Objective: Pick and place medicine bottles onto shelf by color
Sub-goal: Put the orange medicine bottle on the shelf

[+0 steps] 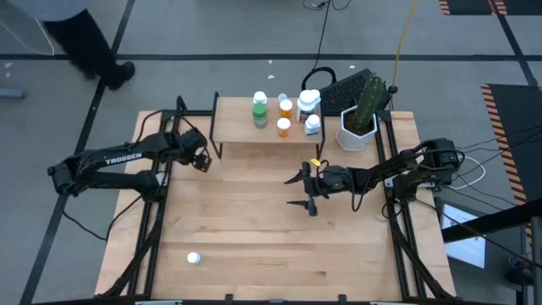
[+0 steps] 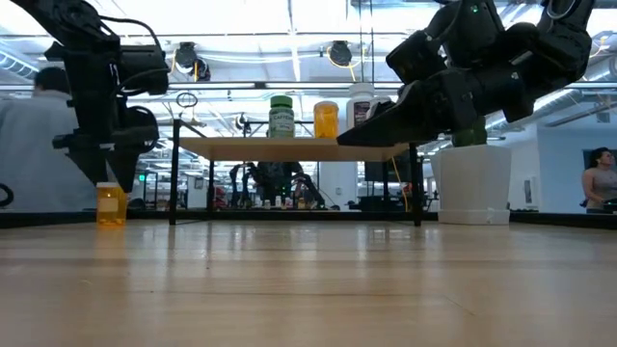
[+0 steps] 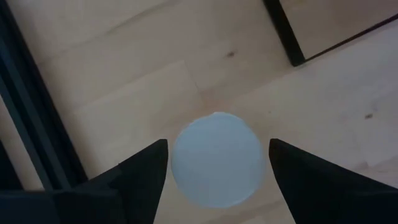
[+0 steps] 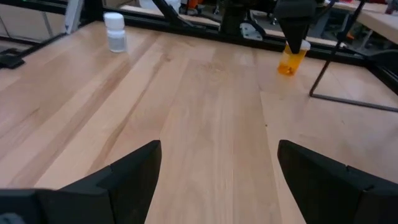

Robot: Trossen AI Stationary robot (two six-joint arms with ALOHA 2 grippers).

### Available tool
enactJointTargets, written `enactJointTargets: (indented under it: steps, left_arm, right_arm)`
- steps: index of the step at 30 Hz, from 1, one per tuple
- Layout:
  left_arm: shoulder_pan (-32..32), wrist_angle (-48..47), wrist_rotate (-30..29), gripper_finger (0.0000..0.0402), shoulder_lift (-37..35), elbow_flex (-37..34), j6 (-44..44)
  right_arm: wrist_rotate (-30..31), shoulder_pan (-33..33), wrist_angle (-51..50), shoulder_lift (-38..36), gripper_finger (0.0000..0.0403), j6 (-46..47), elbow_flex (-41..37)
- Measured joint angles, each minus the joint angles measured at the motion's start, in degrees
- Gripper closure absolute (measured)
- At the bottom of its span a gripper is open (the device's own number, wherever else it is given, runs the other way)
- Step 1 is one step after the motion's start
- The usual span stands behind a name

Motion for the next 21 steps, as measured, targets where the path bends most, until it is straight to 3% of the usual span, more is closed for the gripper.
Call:
enactJointTargets:
  steps: [14, 21]
  left_arm:
    - [2.75, 0.32, 1.49, 0.0126, 2.34, -0.7, 0.71]
    - [2.74, 0.64, 1.79, 0.0189, 5.92, -0.7, 0.53]
  right_arm:
    - [1.18, -0.07, -4.21, 0.0, 0.0089, -0.04, 0.0]
    - [1.18, -0.07, -4.23, 0.0, 0.0089, -0.02, 0.0]
